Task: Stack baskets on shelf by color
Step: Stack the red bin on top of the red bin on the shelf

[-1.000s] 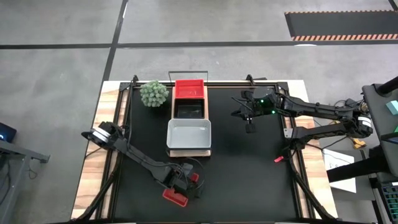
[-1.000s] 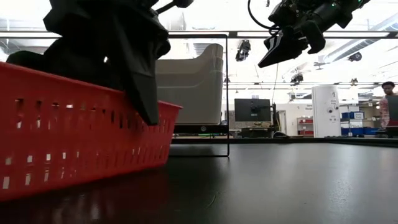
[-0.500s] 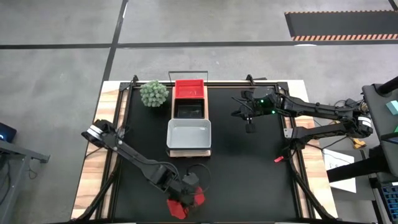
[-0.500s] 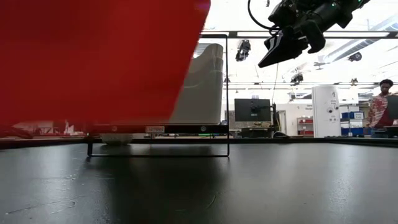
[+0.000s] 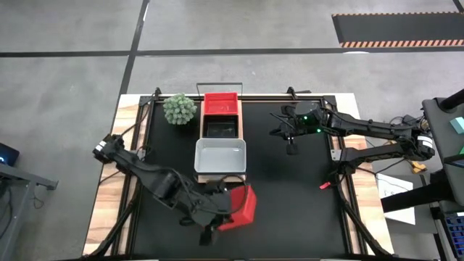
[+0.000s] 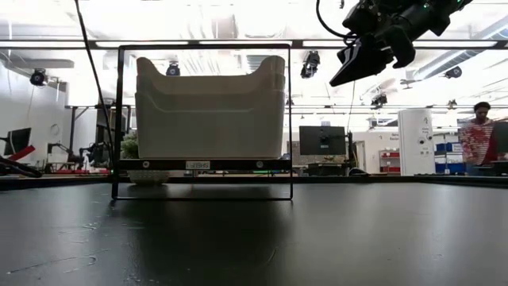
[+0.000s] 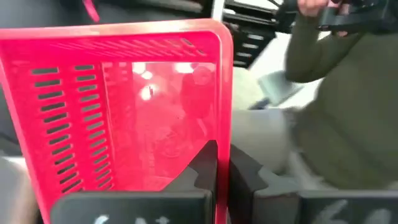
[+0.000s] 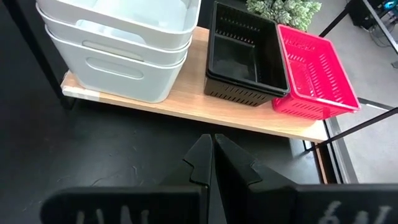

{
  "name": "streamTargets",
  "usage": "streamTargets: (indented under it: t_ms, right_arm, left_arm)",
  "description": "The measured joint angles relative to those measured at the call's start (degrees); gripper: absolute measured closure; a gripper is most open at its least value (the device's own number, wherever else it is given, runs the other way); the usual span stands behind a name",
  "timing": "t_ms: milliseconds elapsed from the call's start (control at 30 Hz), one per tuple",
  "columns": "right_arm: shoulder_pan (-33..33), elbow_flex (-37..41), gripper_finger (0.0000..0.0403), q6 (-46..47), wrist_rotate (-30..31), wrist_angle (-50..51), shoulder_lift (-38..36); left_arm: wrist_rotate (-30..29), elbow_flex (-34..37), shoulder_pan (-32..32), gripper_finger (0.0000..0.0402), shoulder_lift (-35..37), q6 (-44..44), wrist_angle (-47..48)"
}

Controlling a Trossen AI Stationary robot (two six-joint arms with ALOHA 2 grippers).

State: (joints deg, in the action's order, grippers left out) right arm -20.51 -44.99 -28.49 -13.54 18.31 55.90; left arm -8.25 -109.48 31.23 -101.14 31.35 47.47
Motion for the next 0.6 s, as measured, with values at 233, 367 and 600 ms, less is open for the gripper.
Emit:
streamTargets:
  t_ms: [233,367,600]
  right_arm:
    - [-0.13,0.00,0.0392,-0.19,0.06,2.86,-0.16]
    - [-0.13,0.00,0.0392,-0.11,0.07,2.97,-0.78]
    - [-0.13,0.00,0.0392,-0.08,0.07,2.89,-1.42]
  left_arm:
    - [-10.83,-6.81,-4.45,0.0401,3.30,-15.19,14.70]
    - [-13.26,-6.24,-11.38,0.0401,6.48,-23.10,21.48]
    - [-13.14,-3.74,-31.58,0.0401,8.19,-39.59,25.29]
